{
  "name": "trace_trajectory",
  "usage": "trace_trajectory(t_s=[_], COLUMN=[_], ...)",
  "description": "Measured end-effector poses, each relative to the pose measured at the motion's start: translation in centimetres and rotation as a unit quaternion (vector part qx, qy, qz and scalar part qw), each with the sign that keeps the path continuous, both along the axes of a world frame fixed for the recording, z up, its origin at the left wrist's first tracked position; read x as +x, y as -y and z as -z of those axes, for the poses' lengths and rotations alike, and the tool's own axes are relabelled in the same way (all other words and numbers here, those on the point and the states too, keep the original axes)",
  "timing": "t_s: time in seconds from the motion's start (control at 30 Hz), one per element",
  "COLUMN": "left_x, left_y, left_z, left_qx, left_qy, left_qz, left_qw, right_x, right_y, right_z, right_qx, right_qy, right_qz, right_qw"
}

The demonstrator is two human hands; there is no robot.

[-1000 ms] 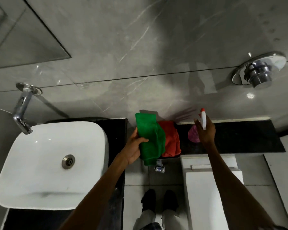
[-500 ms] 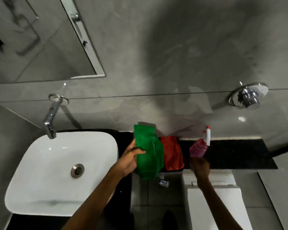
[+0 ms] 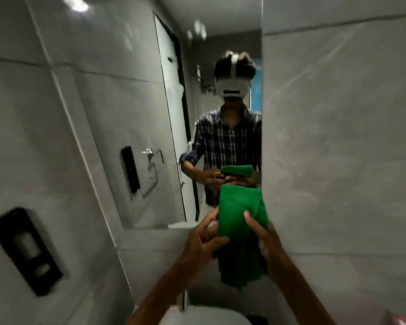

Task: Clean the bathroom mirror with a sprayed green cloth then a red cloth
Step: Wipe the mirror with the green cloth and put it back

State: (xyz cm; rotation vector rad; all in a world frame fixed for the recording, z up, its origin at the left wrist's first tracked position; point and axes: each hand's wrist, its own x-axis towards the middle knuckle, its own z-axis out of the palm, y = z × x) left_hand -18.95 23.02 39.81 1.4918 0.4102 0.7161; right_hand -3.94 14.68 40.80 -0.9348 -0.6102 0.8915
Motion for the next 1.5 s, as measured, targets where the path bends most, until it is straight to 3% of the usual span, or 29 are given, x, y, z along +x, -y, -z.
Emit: trace_trajectory(t_s=[0.07, 0.13, 0.2, 0.27, 0.33, 0.4, 0.5, 0.57, 0.7, 0.83, 0.9, 0.97, 1.03, 1.07, 1.13, 1.27, 1.33, 1.4, 1.5], left_x=[-1.5, -4.0, -6.2, -8.5, -10.4, -11.3, -11.4, -11.3, -11.2, -11.2, -11.3, -11.3, -11.4, -11.4, -11.4, -11.3, -11.1, -11.2, -11.2], left_y=[-2.4, -5.5, -9.6, -14.5, -18.8, -22.0, -25.6, -26.8, -28.0, -28.5, -28.4, -28.1, -27.9, -27.9, -27.9, -28.0, -27.9, -28.0, -28.0], left_z=[-3.6, -6.7, -9.0, -10.9, -12.3, -13.5, -14.9, -14.9, -14.4, -14.3, -14.3, -14.3, -14.4, -14.4, -14.5, -14.4, -14.3, -14.2, -14.5], left_qx=[0.162, 0.315, 0.422, 0.506, 0.553, 0.575, 0.621, 0.629, 0.645, 0.655, 0.66, 0.665, 0.665, 0.662, 0.657, 0.652, 0.65, 0.65, 0.656], left_qy=[0.0, -0.001, -0.033, -0.077, -0.116, -0.148, -0.196, -0.203, -0.196, -0.185, -0.169, -0.154, -0.16, -0.169, -0.187, -0.189, -0.192, -0.191, -0.188], left_qz=[-0.076, -0.187, -0.288, -0.375, -0.435, -0.455, -0.469, -0.476, -0.479, -0.484, -0.489, -0.489, -0.493, -0.495, -0.493, -0.495, -0.492, -0.494, -0.496], left_qw=[0.984, 0.93, 0.859, 0.773, 0.701, 0.664, 0.597, 0.58, 0.562, 0.55, 0.545, 0.543, 0.539, 0.537, 0.539, 0.542, 0.546, 0.545, 0.537], right_x=[-0.5, -1.2, -1.4, -1.3, -0.5, 0.8, 2.3, 1.6, -4.1, -12.2, -15.1, -15.0, -12.0, -10.0, -5.5, -0.2, -1.5, -4.2, -9.2], right_y=[-2.1, -4.2, -5.5, -7.3, -9.6, -11.3, -13.8, -15.6, -20.1, -25.6, -27.7, -28.0, -26.7, -25.6, -22.9, -18.8, -19.0, -20.4, -23.4], right_z=[-4.9, -9.4, -13.1, -16.1, -17.7, -18.4, -18.2, -18.3, -21.0, -23.1, -22.1, -20.3, -18.6, -18.0, -17.7, -22.9, -27.3, -31.0, -33.4], right_qx=[0.04, 0.073, 0.113, 0.145, 0.094, 0.006, -0.084, -0.097, -0.111, -0.027, 0.031, 0.063, 0.074, 0.069, 0.031, -0.074, -0.081, -0.071, -0.021], right_qy=[0.115, 0.225, 0.322, 0.404, 0.476, 0.531, 0.605, 0.576, 0.448, 0.526, 0.636, 0.753, 0.82, 0.827, 0.789, 0.524, 0.398, 0.354, 0.428], right_qz=[0.115, 0.23, 0.347, 0.461, 0.513, 0.514, 0.532, 0.569, 0.632, 0.596, 0.527, 0.447, 0.409, 0.413, 0.467, 0.635, 0.669, 0.671, 0.654], right_qw=[0.986, 0.944, 0.873, 0.777, 0.708, 0.674, 0.586, 0.578, 0.623, 0.606, 0.563, 0.479, 0.394, 0.375, 0.398, 0.562, 0.622, 0.648, 0.624])
